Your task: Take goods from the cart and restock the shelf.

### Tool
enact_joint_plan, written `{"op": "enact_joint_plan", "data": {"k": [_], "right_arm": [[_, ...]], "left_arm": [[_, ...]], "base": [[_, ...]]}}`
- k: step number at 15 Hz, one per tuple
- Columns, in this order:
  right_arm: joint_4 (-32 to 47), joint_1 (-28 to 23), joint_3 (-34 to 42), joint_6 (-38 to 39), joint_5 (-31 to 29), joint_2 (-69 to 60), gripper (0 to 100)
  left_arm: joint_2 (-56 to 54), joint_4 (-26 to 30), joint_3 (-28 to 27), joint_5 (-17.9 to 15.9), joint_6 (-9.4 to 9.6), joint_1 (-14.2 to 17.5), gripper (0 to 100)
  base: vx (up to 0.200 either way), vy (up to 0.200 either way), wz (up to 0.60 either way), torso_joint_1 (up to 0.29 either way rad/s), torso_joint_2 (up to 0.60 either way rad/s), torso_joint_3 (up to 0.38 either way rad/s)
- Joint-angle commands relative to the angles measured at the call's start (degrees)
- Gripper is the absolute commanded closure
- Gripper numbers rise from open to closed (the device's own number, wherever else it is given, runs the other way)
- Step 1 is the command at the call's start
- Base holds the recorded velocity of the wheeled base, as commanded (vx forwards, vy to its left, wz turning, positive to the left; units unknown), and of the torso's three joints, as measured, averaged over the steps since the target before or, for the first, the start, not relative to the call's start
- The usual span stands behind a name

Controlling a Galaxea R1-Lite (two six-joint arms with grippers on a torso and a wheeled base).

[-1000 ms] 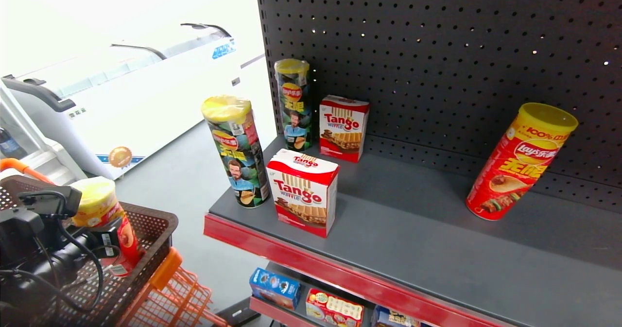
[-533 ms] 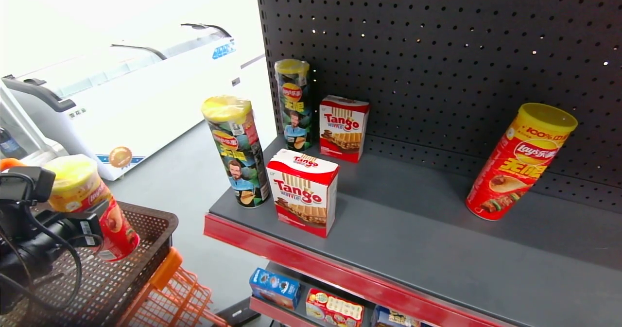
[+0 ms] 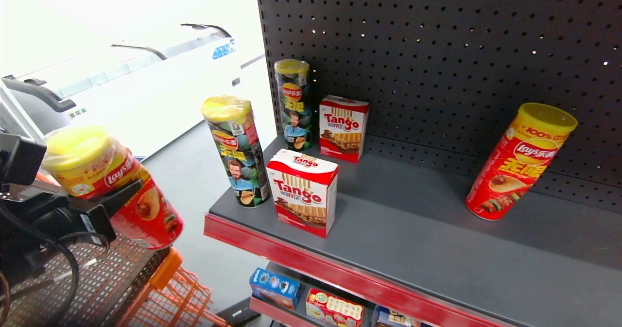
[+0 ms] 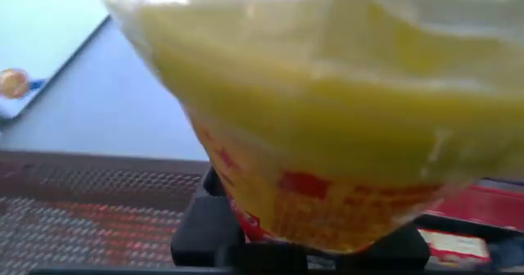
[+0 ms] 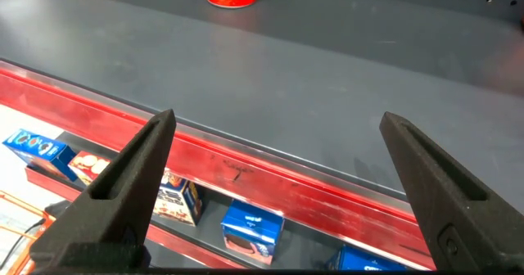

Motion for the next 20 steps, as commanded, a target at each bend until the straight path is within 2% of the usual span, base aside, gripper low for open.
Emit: {"op": "enact_joint_plan", "data": {"k": [1, 2, 4, 7, 10, 12, 15, 17, 18, 20], "right_arm": [[0.0, 0.0, 0.0, 0.0, 0.0, 0.1, 0], [0.0, 0.0, 0.0, 0.0, 0.0, 0.1, 0], [0.0, 0.0, 0.0, 0.0, 0.0, 0.1, 0], [0.0, 0.0, 0.0, 0.0, 0.0, 0.1, 0], [0.0, 0.0, 0.0, 0.0, 0.0, 0.1, 0], [0.0, 0.0, 0.0, 0.0, 0.0, 0.1, 0], [0.0, 0.0, 0.0, 0.0, 0.1, 0.1, 0], [0.0, 0.0, 0.0, 0.0, 0.1, 0.1, 0], [0.0, 0.0, 0.0, 0.0, 0.1, 0.1, 0], [0.0, 0.0, 0.0, 0.0, 0.1, 0.1, 0]], "left_arm": [[-4.5, 0.2, 1.7, -2.6, -2.37, -4.6, 100], [-4.8, 0.2, 2.1, -2.2, -2.11, -4.3, 100], [-5.7, 0.2, 2.3, -2.7, -1.76, -5.6, 100], [-5.8, 0.4, 2.2, -3.6, -1.76, -13.3, 100], [-6.2, 1.9, 2.9, -3.9, -2.02, -17.3, 100], [-6.3, 4.1, 1.9, -4.2, -2.02, -21.5, 100], [-7.2, 8.2, -2.0, -4.2, -2.02, -24.8, 100], [-9.2, 13.1, -2.9, -4.3, -1.85, -28.4, 100], [-10.8, 17.3, -3.0, -4.5, -1.76, -29.1, 100], [-12.2, 21.0, -2.9, -5.9, -1.05, -29.2, 100]], "base": [[0.0, 0.0, 0.0, 0.0, 0.0, 0.0], [0.0, 0.0, 0.0, 0.0, 0.0, 0.0], [0.0, 0.0, 0.0, 0.0, 0.0, 0.0], [0.0, 0.0, 0.0, 0.0, 0.0, 0.0], [0.0, 0.0, 0.0, 0.0, 0.0, 0.0], [0.0, 0.0, 0.0, 0.0, 0.0, 0.0], [0.0, 0.0, 0.0, 0.0, 0.0, 0.0], [0.0, 0.0, 0.0, 0.0, 0.0, 0.0], [0.0, 0.0, 0.0, 0.0, 0.0, 0.0], [0.0, 0.0, 0.0, 0.0, 0.0, 0.0]]}}
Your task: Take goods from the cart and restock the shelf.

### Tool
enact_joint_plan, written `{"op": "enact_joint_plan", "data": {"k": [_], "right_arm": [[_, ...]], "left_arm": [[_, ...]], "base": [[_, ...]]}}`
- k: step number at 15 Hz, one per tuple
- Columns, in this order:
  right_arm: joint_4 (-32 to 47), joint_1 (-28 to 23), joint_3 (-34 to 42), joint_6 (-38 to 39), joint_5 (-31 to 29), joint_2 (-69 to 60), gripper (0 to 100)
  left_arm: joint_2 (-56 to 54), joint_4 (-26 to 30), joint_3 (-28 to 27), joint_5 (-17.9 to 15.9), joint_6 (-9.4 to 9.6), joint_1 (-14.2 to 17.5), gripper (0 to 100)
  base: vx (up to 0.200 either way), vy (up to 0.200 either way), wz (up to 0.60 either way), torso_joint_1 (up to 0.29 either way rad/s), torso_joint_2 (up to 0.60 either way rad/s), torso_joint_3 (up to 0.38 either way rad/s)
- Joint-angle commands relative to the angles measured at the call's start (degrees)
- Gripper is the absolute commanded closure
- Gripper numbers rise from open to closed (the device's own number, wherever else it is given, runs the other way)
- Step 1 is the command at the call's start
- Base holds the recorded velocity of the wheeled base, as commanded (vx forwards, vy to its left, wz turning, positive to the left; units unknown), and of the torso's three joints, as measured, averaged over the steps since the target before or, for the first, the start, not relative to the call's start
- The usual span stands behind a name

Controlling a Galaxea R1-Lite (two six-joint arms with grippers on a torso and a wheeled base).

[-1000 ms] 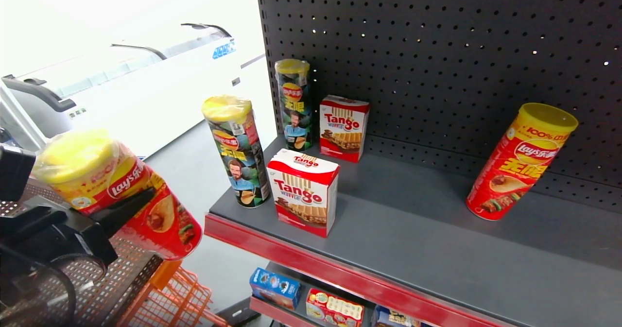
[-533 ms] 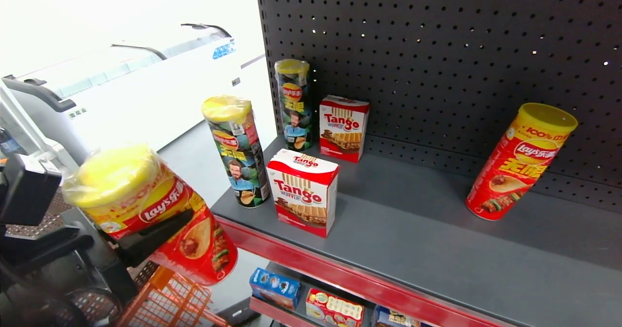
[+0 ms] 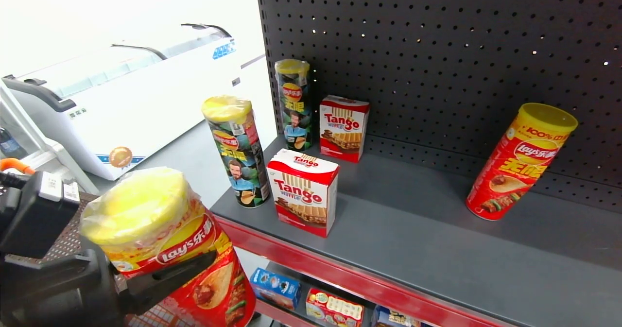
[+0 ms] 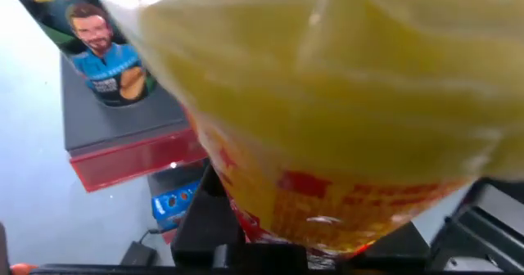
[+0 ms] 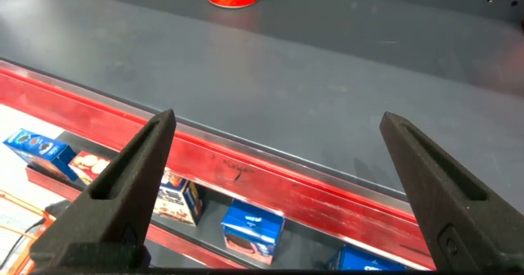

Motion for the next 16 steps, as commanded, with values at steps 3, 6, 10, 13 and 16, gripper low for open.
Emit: {"op": "enact_joint_plan", "data": {"k": [3, 6, 10, 13, 16], "right_arm": [[0.0, 0.0, 0.0, 0.0, 0.0, 0.1, 0], [0.0, 0.0, 0.0, 0.0, 0.0, 0.1, 0], [0.0, 0.0, 0.0, -0.1, 0.0, 0.1, 0], [0.0, 0.0, 0.0, -0.1, 0.1, 0.1, 0], [0.0, 0.0, 0.0, -0.1, 0.1, 0.1, 0]], "left_arm": [[-1.8, 1.1, 0.0, -0.6, 1.69, -1.0, 100], [-1.8, 1.1, 0.4, -0.5, 1.77, -2.5, 100], [-1.8, 1.0, 0.6, -0.5, 1.77, -2.5, 100], [-1.8, 1.0, 0.6, -0.5, 1.77, -2.5, 100], [-1.8, 1.0, 0.6, -0.5, 1.77, -2.5, 100]], "base": [[0.0, 0.0, 0.0, 0.0, 0.0, 0.0], [0.0, 0.0, 0.0, 0.0, 0.0, 0.0], [0.0, 0.0, -0.3, 0.002, 0.0, 0.002], [0.0, 0.0, -0.6, -0.001, 0.0, 0.006], [0.0, 0.0, -0.6, 0.006, 0.0, 0.006]]}}
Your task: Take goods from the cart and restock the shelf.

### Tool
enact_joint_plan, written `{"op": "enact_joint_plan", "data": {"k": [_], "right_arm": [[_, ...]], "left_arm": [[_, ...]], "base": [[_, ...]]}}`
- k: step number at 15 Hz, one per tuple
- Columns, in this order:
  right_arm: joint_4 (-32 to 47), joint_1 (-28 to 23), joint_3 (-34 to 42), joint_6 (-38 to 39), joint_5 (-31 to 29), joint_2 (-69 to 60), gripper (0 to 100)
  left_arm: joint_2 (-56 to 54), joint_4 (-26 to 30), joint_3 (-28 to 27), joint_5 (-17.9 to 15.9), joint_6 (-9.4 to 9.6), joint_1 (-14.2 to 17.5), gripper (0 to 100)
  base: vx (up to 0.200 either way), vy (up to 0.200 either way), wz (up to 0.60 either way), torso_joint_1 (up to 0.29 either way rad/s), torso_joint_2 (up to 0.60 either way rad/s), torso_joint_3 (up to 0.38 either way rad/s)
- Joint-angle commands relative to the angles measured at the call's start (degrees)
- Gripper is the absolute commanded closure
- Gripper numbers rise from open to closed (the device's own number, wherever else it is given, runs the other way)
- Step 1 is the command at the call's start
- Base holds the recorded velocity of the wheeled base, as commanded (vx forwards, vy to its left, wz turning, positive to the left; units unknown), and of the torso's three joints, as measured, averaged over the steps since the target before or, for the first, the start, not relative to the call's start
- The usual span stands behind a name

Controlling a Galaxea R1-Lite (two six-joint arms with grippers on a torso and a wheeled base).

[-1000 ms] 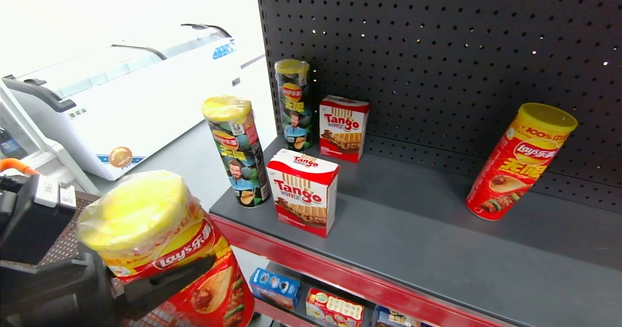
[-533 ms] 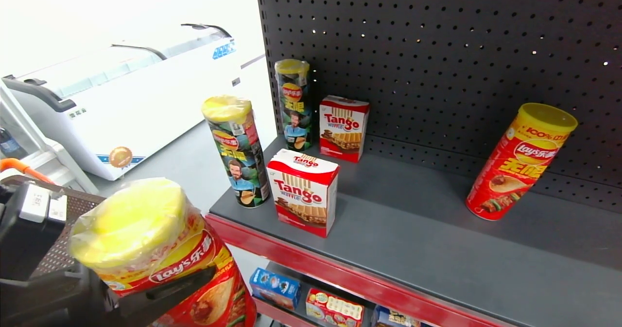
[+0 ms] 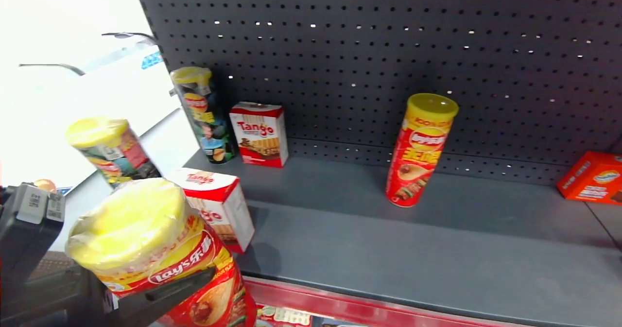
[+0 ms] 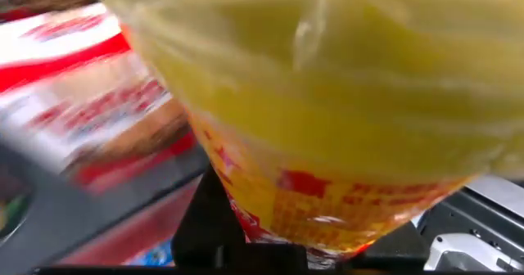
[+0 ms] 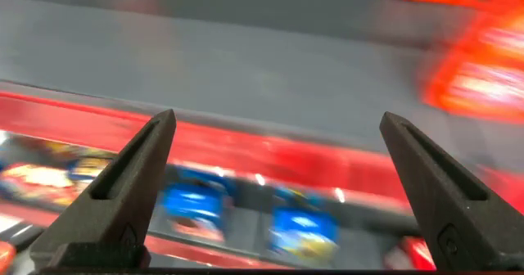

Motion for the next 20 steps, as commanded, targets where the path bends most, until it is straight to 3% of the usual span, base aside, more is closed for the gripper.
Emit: {"op": "enact_joint_plan", "data": {"k": [1, 19, 20], "right_arm": [[0.0, 0.0, 0.0, 0.0, 0.0, 0.1, 0], [0.1, 0.2, 0.0, -0.1, 0.1, 0.2, 0], [0.5, 0.5, -2.8, 0.1, 2.9, 0.9, 0]], "left_arm": [[0.2, 0.0, 0.1, 0.1, 0.02, 0.1, 100], [-3.3, 0.1, 0.9, 0.8, -0.07, 1.0, 100], [-3.8, 0.0, 1.9, 1.3, -0.16, 1.4, 100]], "base": [[0.0, 0.0, -0.6, 0.002, 0.0, 0.007], [0.0, 0.0, -0.03, 0.0, 0.0, 0.0], [0.0, 0.0, 0.0, 0.0, 0.0, 0.0]]}}
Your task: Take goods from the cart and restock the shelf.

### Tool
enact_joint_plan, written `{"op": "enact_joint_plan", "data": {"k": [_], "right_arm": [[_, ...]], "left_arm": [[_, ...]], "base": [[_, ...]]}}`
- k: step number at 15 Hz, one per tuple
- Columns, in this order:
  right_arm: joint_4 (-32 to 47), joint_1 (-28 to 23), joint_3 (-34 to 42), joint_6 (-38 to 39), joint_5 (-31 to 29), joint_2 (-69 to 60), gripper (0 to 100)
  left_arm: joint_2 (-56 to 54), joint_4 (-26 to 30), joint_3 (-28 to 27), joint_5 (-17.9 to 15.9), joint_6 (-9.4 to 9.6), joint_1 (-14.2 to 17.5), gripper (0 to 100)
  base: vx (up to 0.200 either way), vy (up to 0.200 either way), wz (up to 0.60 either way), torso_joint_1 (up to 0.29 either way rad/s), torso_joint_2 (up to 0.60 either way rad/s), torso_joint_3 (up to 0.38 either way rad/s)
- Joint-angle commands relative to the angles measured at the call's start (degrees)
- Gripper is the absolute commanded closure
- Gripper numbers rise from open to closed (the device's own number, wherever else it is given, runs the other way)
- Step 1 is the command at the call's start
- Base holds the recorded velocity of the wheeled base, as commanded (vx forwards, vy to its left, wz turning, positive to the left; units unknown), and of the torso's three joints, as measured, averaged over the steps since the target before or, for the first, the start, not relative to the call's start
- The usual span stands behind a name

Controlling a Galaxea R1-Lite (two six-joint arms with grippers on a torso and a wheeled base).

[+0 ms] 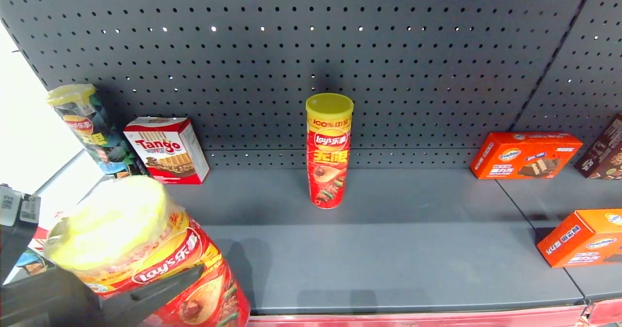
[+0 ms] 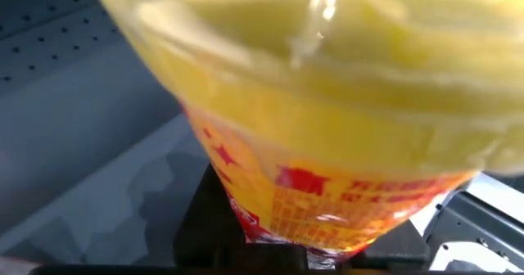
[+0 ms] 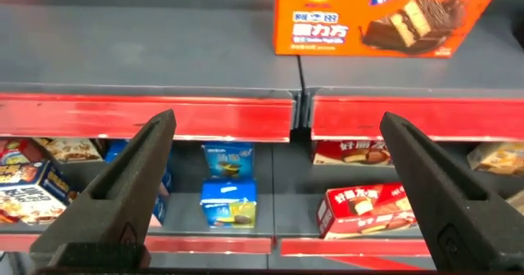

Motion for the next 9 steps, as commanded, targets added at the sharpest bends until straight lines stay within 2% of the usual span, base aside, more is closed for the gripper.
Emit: {"op": "enact_joint_plan", "data": {"k": [1, 2, 6, 9], "right_arm": [[0.1, 0.9, -8.6, 1.8, 5.0, 6.2, 0], [-0.2, 1.5, -15.0, 2.6, 9.0, 17.4, 0], [-3.2, 3.5, -24.4, -0.1, 14.6, 32.0, 0], [-6.3, 12.1, -27.7, -1.1, 15.1, 41.3, 0]], "left_arm": [[-1.5, -0.2, 1.3, 0.5, 0.06, 0.8, 100], [-1.7, -0.1, 1.5, 0.8, 0.06, 2.2, 100], [-1.3, -0.5, -0.4, 0.8, 0.15, 2.7, 100], [-1.3, -0.5, -0.2, 0.8, 0.15, 2.7, 100]], "base": [[0.0, 0.0, 0.0, 0.0, 0.0, 0.0], [0.0, 0.0, 0.0, 0.0, 0.0, 0.0], [0.0, 0.0, 0.0, 0.0, 0.0, 0.0], [0.0, 0.0, 0.0, 0.0, 0.0, 0.0]]}}
